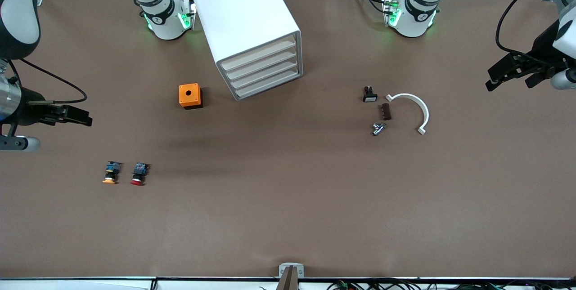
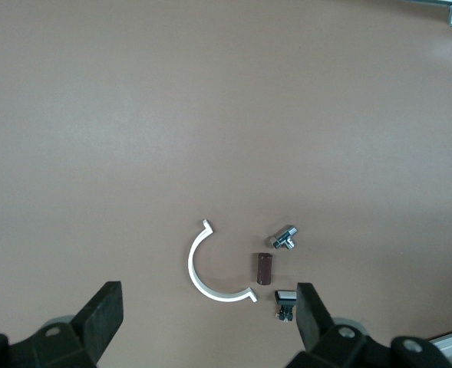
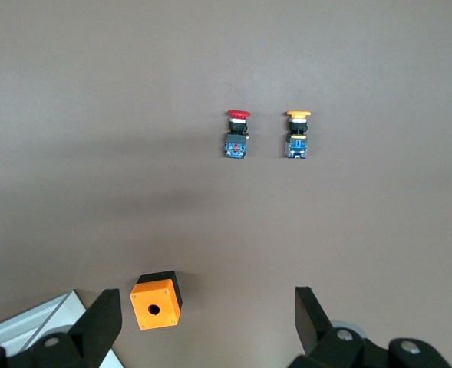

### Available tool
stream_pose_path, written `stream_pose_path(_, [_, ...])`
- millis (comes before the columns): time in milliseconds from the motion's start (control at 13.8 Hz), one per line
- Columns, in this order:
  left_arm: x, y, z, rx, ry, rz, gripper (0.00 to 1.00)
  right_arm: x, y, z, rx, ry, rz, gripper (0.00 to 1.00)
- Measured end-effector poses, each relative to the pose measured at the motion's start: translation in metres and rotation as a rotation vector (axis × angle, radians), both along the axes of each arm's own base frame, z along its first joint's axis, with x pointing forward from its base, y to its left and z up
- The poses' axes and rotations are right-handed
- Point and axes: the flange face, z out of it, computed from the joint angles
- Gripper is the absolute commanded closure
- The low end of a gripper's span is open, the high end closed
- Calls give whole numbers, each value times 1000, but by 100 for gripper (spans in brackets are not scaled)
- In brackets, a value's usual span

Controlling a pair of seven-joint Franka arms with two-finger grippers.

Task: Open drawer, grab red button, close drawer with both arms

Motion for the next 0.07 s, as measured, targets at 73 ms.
stream_pose_path(73, [0,0,0,0,1,1,1,-3,1,9,0,-14,1,0])
